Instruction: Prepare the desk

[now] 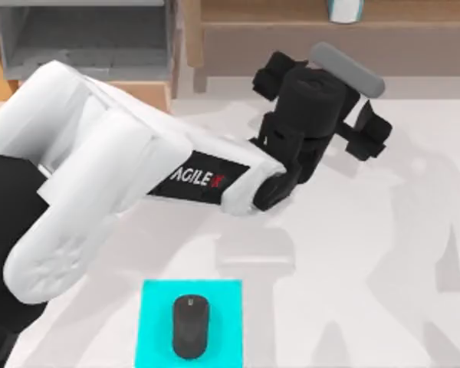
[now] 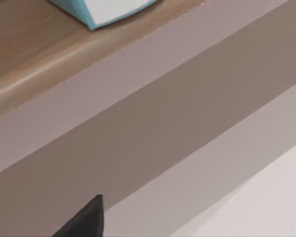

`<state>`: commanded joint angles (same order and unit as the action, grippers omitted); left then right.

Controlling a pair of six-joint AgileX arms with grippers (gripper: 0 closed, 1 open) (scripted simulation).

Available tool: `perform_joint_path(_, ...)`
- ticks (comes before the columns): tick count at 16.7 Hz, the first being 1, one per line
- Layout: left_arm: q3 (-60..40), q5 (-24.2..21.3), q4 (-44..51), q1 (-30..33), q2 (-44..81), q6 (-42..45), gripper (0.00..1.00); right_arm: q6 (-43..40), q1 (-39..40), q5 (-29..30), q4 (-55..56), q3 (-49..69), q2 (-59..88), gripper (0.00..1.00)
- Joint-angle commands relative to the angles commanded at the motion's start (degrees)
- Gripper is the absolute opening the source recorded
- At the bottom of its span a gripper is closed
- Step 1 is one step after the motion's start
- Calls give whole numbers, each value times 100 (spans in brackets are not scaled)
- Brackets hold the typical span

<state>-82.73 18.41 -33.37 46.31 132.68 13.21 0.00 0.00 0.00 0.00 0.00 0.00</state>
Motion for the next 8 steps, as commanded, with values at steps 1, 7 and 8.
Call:
perform_joint_path(1,-193,122,43,92,60,-139,100,0,0,0,0,0,0,100)
perform_joint_path(7,-1562,1071,388,513,654,-736,100,0,0,0,0,0,0,100)
perform_joint_path(8,-1898,1273,448,523,766,-814,100,0,0,0,0,0,0,100)
